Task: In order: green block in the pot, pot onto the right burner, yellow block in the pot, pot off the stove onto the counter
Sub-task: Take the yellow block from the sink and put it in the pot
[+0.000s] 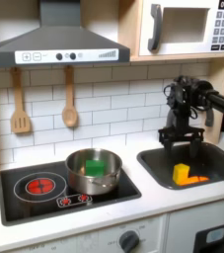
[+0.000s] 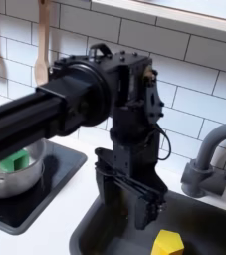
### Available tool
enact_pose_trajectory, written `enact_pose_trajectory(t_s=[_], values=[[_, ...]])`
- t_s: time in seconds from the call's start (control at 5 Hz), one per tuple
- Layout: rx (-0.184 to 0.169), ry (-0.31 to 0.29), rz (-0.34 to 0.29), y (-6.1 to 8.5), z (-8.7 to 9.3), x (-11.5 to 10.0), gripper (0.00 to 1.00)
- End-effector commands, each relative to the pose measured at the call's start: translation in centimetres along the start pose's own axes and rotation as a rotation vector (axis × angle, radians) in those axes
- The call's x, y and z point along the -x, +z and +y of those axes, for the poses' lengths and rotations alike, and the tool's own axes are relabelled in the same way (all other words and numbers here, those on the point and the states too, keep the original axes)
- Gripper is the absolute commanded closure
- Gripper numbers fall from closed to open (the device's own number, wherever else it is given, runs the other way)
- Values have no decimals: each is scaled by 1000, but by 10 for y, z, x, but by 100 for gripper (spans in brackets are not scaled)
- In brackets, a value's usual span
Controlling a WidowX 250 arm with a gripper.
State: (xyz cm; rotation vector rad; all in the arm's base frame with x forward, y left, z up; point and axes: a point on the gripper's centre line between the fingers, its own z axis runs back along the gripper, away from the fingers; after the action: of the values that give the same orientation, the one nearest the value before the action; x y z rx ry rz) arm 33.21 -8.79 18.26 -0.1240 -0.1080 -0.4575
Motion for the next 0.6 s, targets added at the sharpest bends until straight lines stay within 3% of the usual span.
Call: enact_pose_trajectory(t_s=[0.0,0.4], values=[[18,-41,9,-10,-15,-13,0],[11,-79,7,-24,-22,-29,0]])
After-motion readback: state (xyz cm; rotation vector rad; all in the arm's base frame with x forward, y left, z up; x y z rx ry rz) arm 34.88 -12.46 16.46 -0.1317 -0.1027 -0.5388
